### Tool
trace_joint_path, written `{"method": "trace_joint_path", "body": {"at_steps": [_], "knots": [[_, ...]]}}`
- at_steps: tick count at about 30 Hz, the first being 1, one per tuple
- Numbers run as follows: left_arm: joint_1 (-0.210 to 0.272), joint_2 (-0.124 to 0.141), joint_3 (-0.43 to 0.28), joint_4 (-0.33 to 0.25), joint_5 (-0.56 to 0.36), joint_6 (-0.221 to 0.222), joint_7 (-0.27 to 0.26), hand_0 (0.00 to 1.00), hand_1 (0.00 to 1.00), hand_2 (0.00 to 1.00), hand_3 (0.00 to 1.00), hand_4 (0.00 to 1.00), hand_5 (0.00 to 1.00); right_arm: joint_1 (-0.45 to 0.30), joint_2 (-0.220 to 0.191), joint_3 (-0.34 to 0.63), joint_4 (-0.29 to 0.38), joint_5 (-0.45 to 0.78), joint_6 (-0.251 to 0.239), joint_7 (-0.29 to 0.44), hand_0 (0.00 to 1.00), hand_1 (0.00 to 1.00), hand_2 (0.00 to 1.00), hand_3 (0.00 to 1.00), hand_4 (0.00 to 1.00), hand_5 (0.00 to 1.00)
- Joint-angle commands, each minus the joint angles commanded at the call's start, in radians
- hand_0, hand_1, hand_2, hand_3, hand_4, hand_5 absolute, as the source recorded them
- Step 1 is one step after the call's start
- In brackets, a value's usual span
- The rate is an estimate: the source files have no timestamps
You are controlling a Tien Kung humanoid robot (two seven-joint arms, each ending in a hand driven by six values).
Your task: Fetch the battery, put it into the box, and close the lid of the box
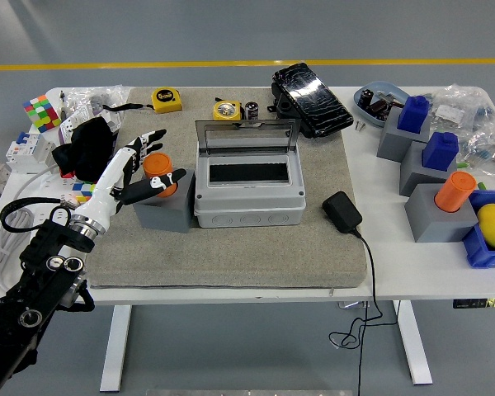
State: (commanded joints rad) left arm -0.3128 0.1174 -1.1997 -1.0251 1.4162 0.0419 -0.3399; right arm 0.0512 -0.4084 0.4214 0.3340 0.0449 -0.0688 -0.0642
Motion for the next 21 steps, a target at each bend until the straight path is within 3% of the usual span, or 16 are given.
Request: {"method": "trace_joint_path", "body": {"at_steps": [5, 6, 11, 12, 16, 17, 21], "knots": [[-0.007, -0.009, 0.015, 0.013, -0.004, 0.004, -0.004, 0.814, 0.897, 0.928, 0.861, 0.998, 0.276, -0.003, 0.003, 0.000, -0.001, 0.002, 0.000, -0.001, 0.573, 0.613, 0.612, 0.556, 0.945, 0.487], [-0.009, -0.011, 0.019, 0.017, -0.008, 0.005, -0.007, 0.748, 0.816, 0.846, 0.779, 0.998, 0.184, -0.003, 0.004, 0.000, -0.001, 0.002, 0.000, -0.001, 0.574, 0.612, 0.612, 0.555, 0.945, 0.488], [-0.018, -0.024, 0.037, 0.039, -0.034, 0.012, -0.029, 0.748, 0.816, 0.846, 0.779, 0.998, 0.184, -0.002, 0.008, 0.006, 0.001, -0.003, 0.000, 0.000, 0.574, 0.612, 0.612, 0.555, 0.945, 0.488], [-0.020, -0.026, 0.040, 0.042, -0.038, 0.014, -0.033, 0.656, 0.731, 0.760, 0.710, 0.998, 0.118, -0.002, 0.008, 0.006, 0.002, -0.004, 0.000, 0.000, 0.572, 0.612, 0.612, 0.556, 0.945, 0.488], [-0.027, -0.032, 0.053, 0.055, -0.052, 0.018, -0.047, 0.656, 0.731, 0.760, 0.710, 0.998, 0.118, -0.002, 0.006, 0.004, 0.002, -0.002, 0.000, -0.001, 0.572, 0.612, 0.612, 0.556, 0.945, 0.488], [-0.029, -0.034, 0.054, 0.059, -0.056, 0.019, -0.051, 0.519, 0.617, 0.642, 0.610, 0.998, 0.002, -0.002, 0.006, 0.003, 0.001, -0.002, 0.000, -0.001, 0.571, 0.613, 0.612, 0.556, 0.944, 0.488], [-0.034, -0.041, 0.057, 0.074, -0.072, 0.030, -0.068, 0.519, 0.617, 0.642, 0.610, 0.998, 0.002, -0.002, 0.006, 0.002, 0.001, 0.001, 0.000, -0.002, 0.571, 0.613, 0.612, 0.556, 0.944, 0.488]]}}
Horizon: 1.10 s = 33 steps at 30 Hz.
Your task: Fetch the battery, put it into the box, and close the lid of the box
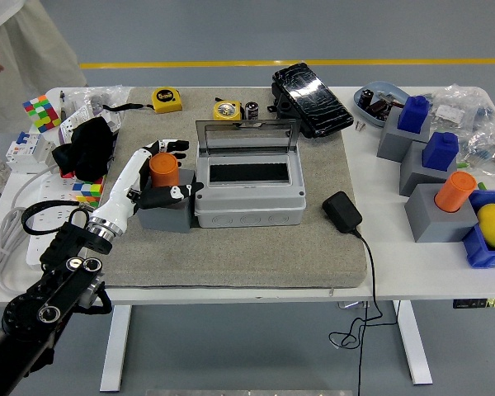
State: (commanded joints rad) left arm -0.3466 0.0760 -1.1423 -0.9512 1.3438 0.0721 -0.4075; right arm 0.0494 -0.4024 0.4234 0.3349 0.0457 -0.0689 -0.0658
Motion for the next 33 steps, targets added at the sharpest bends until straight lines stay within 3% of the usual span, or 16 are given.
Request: {"method": "trace_joint_path", "body": {"at_steps": [1, 2, 8, 9, 14, 15, 20, 21, 26, 27, 32, 33], "knots": [[-0.001, -0.001, 0.000, 0.003, -0.003, 0.002, -0.003, 0.519, 0.617, 0.642, 0.610, 0.998, 0.002, 0.000, 0.000, 0.000, 0.000, 0.000, 0.000, 0.000, 0.571, 0.613, 0.612, 0.556, 0.944, 0.488], [-0.003, -0.003, 0.001, 0.008, -0.007, 0.006, -0.008, 0.421, 0.438, 0.456, 0.423, 0.998, 0.002, 0.000, 0.000, 0.001, 0.000, 0.000, 0.000, 0.000, 0.572, 0.611, 0.612, 0.556, 0.945, 0.487], [-0.008, -0.010, 0.001, 0.023, -0.037, 0.020, -0.031, 0.421, 0.438, 0.456, 0.423, 0.998, 0.002, 0.000, 0.001, -0.001, 0.000, -0.001, -0.001, 0.000, 0.572, 0.611, 0.612, 0.556, 0.945, 0.487], [-0.009, -0.012, 0.002, 0.025, -0.043, 0.022, -0.035, 0.324, 0.314, 0.325, 0.308, 0.945, 0.002, 0.000, 0.002, -0.001, 0.000, 0.000, -0.001, 0.000, 0.572, 0.612, 0.611, 0.556, 0.945, 0.487], [-0.011, -0.020, 0.005, 0.037, -0.080, 0.032, -0.058, 0.324, 0.314, 0.325, 0.308, 0.945, 0.002, -0.001, 0.004, -0.002, 0.001, -0.001, -0.003, 0.003, 0.572, 0.612, 0.611, 0.556, 0.945, 0.487], [-0.011, -0.022, 0.006, 0.039, -0.087, 0.034, -0.063, 0.244, 0.235, 0.245, 0.244, 0.813, 0.002, -0.001, 0.004, -0.003, 0.001, 0.000, -0.003, 0.004, 0.572, 0.611, 0.610, 0.556, 0.945, 0.486], [-0.017, -0.029, 0.009, 0.049, -0.122, 0.044, -0.087, 0.244, 0.235, 0.245, 0.244, 0.813, 0.002, 0.001, 0.005, -0.002, 0.001, -0.001, -0.008, 0.010, 0.572, 0.611, 0.610, 0.556, 0.945, 0.486], [-0.018, -0.030, 0.010, 0.051, -0.127, 0.046, -0.092, 0.222, 0.199, 0.213, 0.227, 0.729, 0.002, 0.001, 0.005, -0.002, 0.001, -0.001, -0.008, 0.011, 0.571, 0.611, 0.609, 0.555, 0.945, 0.485], [-0.028, -0.035, 0.012, 0.055, -0.160, 0.060, -0.114, 0.222, 0.199, 0.213, 0.227, 0.729, 0.002, 0.002, 0.005, -0.008, 0.001, 0.005, -0.021, 0.028, 0.571, 0.611, 0.609, 0.555, 0.945, 0.485], [-0.030, -0.036, 0.013, 0.055, -0.163, 0.061, -0.117, 0.163, 0.126, 0.178, 0.214, 0.671, 0.002, 0.002, 0.005, -0.010, 0.001, 0.005, -0.022, 0.029, 0.567, 0.608, 0.604, 0.555, 0.945, 0.485], [-0.034, -0.032, 0.020, 0.043, -0.163, 0.063, -0.115, 0.163, 0.126, 0.178, 0.214, 0.671, 0.002, 0.002, 0.003, -0.011, 0.001, 0.005, -0.027, 0.035, 0.567, 0.608, 0.604, 0.555, 0.945, 0.485], [-0.032, -0.030, 0.021, 0.034, -0.159, 0.063, -0.112, 0.117, 0.095, 0.162, 0.210, 0.677, 0.002, 0.001, 0.003, -0.011, 0.001, 0.004, -0.027, 0.036, 0.565, 0.607, 0.603, 0.554, 0.945, 0.484]]}}
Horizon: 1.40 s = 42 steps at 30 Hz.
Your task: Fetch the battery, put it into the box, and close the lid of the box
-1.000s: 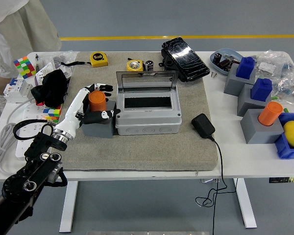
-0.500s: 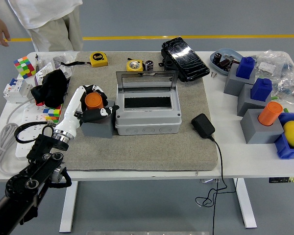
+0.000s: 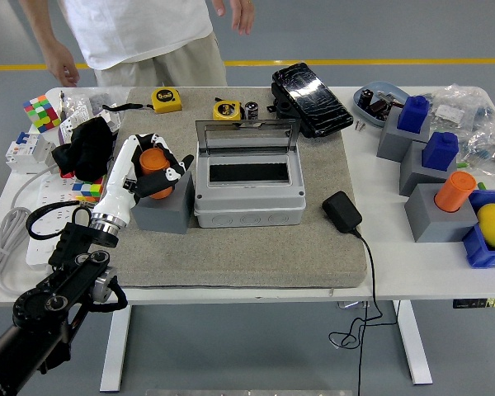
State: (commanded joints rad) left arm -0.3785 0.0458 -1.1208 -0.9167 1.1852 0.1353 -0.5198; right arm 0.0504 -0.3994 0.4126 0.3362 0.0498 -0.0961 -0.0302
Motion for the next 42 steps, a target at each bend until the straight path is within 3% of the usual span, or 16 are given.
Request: {"method": "trace_joint_path", "body": {"at_steps": [4, 10, 15, 19, 23, 24, 29, 35, 36, 41, 42], "knots": [[0.012, 0.010, 0.005, -0.057, 0.049, 0.000, 0.035, 0.117, 0.095, 0.162, 0.210, 0.677, 0.002, -0.004, 0.001, -0.002, -0.001, 0.001, 0.000, 0.000, 0.565, 0.607, 0.603, 0.554, 0.945, 0.484], [0.000, 0.051, 0.052, -0.175, 0.166, -0.002, 0.136, 0.107, 0.092, 0.160, 0.207, 0.675, 0.002, -0.006, 0.003, 0.002, -0.001, 0.000, 0.001, 0.001, 0.565, 0.606, 0.603, 0.555, 0.945, 0.485], [-0.056, 0.087, 0.142, -0.253, 0.305, -0.010, 0.240, 0.109, 0.093, 0.161, 0.205, 0.699, 0.002, -0.008, 0.003, 0.004, 0.000, 0.000, 0.001, 0.001, 0.566, 0.605, 0.602, 0.555, 0.945, 0.484], [-0.122, 0.094, 0.240, -0.273, 0.397, -0.007, 0.321, 0.110, 0.102, 0.164, 0.203, 0.730, 0.002, -0.010, 0.004, 0.002, 0.000, 0.002, 0.001, 0.001, 0.567, 0.605, 0.602, 0.554, 0.945, 0.483], [-0.197, 0.075, 0.335, -0.249, 0.466, -0.002, 0.380, 0.110, 0.102, 0.164, 0.203, 0.730, 0.002, -0.011, 0.006, 0.001, 0.000, 0.004, 0.001, 0.002, 0.567, 0.605, 0.602, 0.554, 0.945, 0.483], [-0.219, 0.066, 0.359, -0.234, 0.487, -0.001, 0.396, 0.111, 0.103, 0.165, 0.204, 0.777, 0.002, -0.011, 0.007, 0.001, 0.000, 0.004, 0.001, 0.002, 0.564, 0.605, 0.601, 0.553, 0.945, 0.483], [-0.315, 0.025, 0.448, -0.173, 0.575, -0.002, 0.450, 0.111, 0.103, 0.165, 0.204, 0.777, 0.002, -0.010, 0.008, 0.002, 0.000, 0.005, 0.000, 0.003, 0.564, 0.605, 0.601, 0.553, 0.945, 0.483], [-0.394, -0.031, 0.508, -0.096, 0.617, -0.007, 0.511, 0.123, 0.103, 0.165, 0.206, 0.805, 0.002, -0.011, 0.009, 0.001, 0.001, 0.007, 0.000, 0.002, 0.563, 0.605, 0.601, 0.554, 0.943, 0.482], [-0.404, -0.044, 0.512, -0.084, 0.624, -0.009, 0.527, 0.124, 0.107, 0.169, 0.211, 0.864, 0.002, -0.011, 0.010, 0.000, 0.001, 0.008, 0.000, 0.002, 0.563, 0.605, 0.600, 0.552, 0.943, 0.479], [-0.438, -0.046, 0.518, -0.020, 0.634, -0.011, 0.555, 0.124, 0.107, 0.169, 0.211, 0.864, 0.002, -0.013, 0.013, -0.006, 0.001, 0.010, 0.000, 0.002, 0.563, 0.605, 0.600, 0.552, 0.943, 0.479], [-0.443, -0.046, 0.518, -0.007, 0.638, -0.011, 0.560, 0.127, 0.110, 0.173, 0.221, 0.993, 0.002, -0.013, 0.013, -0.007, 0.001, 0.010, 0.000, 0.002, 0.565, 0.604, 0.597, 0.551, 0.942, 0.479]]}}
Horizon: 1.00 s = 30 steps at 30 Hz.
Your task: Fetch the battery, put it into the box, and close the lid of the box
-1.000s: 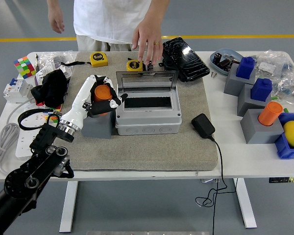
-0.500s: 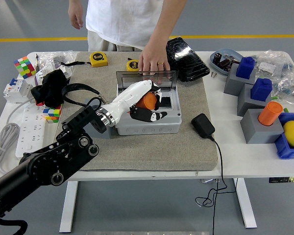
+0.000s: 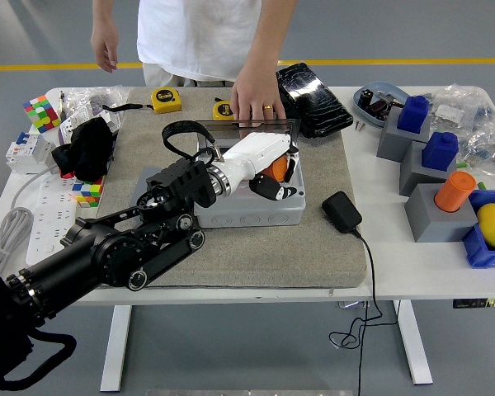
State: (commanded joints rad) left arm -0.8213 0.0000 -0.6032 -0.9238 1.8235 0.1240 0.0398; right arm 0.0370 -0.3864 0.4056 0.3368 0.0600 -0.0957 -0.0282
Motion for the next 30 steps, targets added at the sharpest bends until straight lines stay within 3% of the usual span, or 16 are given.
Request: {"method": "trace_joint_path", "body": {"at_steps": [5, 6, 9, 11, 12, 17, 18, 23, 24, 30], "knots": [[-0.019, 0.000, -0.005, 0.051, -0.002, -0.006, 0.009, 0.127, 0.110, 0.173, 0.221, 0.993, 0.002, 0.002, 0.000, -0.001, 0.002, -0.004, 0.000, 0.001, 0.565, 0.604, 0.597, 0.551, 0.942, 0.479], [-0.021, 0.000, -0.005, 0.057, -0.006, -0.006, 0.007, 0.150, 0.134, 0.193, 0.285, 0.998, 0.110, 0.003, 0.000, -0.002, 0.002, -0.004, 0.000, 0.000, 0.565, 0.603, 0.596, 0.551, 0.941, 0.478], [-0.024, 0.000, -0.007, 0.072, -0.029, -0.002, -0.007, 0.150, 0.134, 0.193, 0.285, 0.998, 0.110, 0.004, 0.000, -0.001, 0.003, -0.005, 0.000, 0.001, 0.565, 0.603, 0.596, 0.551, 0.941, 0.478], [-0.021, 0.000, -0.013, 0.075, -0.042, -0.002, -0.012, 0.150, 0.134, 0.193, 0.285, 0.998, 0.110, 0.004, -0.001, -0.002, 0.003, -0.006, 0.000, 0.000, 0.565, 0.603, 0.596, 0.551, 0.941, 0.478], [-0.019, 0.000, -0.014, 0.075, -0.051, 0.001, -0.018, 0.214, 0.202, 0.233, 0.286, 0.998, 0.196, 0.004, -0.001, -0.001, 0.004, -0.007, 0.000, 0.000, 0.566, 0.603, 0.596, 0.551, 0.941, 0.478], [-0.011, 0.000, -0.018, 0.067, -0.076, 0.011, -0.039, 0.214, 0.202, 0.233, 0.286, 0.998, 0.196, 0.004, -0.002, 0.001, 0.004, -0.009, 0.001, 0.000, 0.566, 0.603, 0.596, 0.551, 0.941, 0.478], [-0.008, 0.000, -0.019, 0.064, -0.081, 0.013, -0.043, 0.309, 0.478, 0.440, 0.536, 0.998, 0.304, 0.004, -0.001, 0.001, 0.005, -0.010, 0.001, 0.000, 0.566, 0.603, 0.596, 0.551, 0.941, 0.478], [0.001, 0.000, -0.021, 0.060, -0.088, 0.018, -0.056, 0.309, 0.478, 0.440, 0.536, 0.998, 0.304, 0.003, 0.000, 0.004, 0.005, -0.012, 0.002, 0.000, 0.566, 0.603, 0.596, 0.551, 0.941, 0.478], [0.003, 0.000, -0.022, 0.060, -0.087, 0.020, -0.058, 0.434, 0.623, 0.610, 0.700, 0.998, 0.371, 0.003, 0.000, 0.005, 0.005, -0.013, 0.002, 0.000, 0.566, 0.602, 0.596, 0.552, 0.942, 0.477], [0.005, 0.000, -0.022, 0.058, -0.087, 0.018, -0.058, 0.450, 0.634, 0.614, 0.710, 0.998, 0.350, 0.003, 0.000, 0.011, 0.007, -0.018, 0.002, 0.001, 0.566, 0.602, 0.597, 0.552, 0.941, 0.478]]}}
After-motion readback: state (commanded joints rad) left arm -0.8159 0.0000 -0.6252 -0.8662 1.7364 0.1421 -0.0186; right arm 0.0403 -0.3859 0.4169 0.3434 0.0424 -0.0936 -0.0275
